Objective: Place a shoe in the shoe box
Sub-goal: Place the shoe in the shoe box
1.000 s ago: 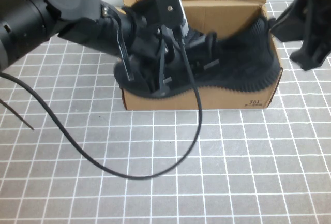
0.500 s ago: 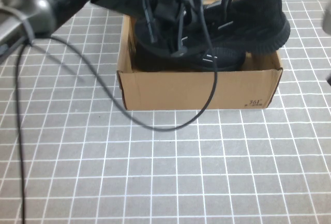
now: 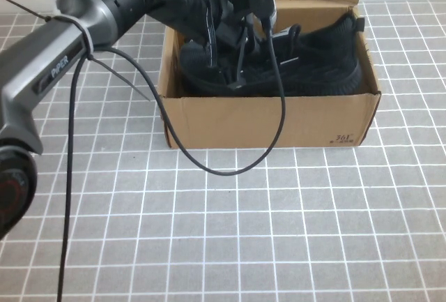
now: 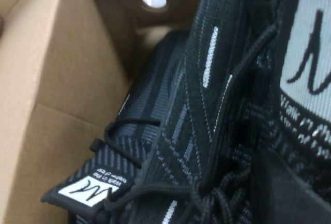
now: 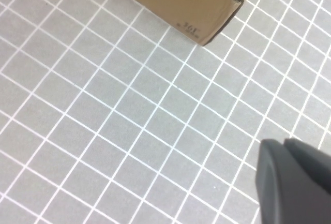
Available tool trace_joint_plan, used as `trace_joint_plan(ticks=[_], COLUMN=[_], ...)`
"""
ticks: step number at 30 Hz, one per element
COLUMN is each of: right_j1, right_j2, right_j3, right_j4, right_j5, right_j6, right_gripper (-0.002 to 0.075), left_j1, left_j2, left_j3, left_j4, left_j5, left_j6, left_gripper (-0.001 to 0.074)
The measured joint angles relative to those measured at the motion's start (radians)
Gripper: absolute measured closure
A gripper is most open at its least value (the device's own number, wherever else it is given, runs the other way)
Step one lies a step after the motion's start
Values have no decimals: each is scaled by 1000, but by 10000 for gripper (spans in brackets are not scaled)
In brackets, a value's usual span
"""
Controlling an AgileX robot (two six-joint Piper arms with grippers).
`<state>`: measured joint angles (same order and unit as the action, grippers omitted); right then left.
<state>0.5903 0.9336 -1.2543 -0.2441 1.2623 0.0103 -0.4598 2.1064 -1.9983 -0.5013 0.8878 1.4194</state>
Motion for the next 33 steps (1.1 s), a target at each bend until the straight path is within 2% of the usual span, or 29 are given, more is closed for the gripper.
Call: trace_joint_plan(ticks=[33], right_j1=[0], right_j2=[-11], right_j3=[0], right_j4=[20], right_j5=[0], right_j6=[6], right_gripper=[742], left_j1=[0], left_j2=[143], left_j3=[-8], left_j4=[1], left_j5=[-63], left_j6=[-33], left_gripper=[711])
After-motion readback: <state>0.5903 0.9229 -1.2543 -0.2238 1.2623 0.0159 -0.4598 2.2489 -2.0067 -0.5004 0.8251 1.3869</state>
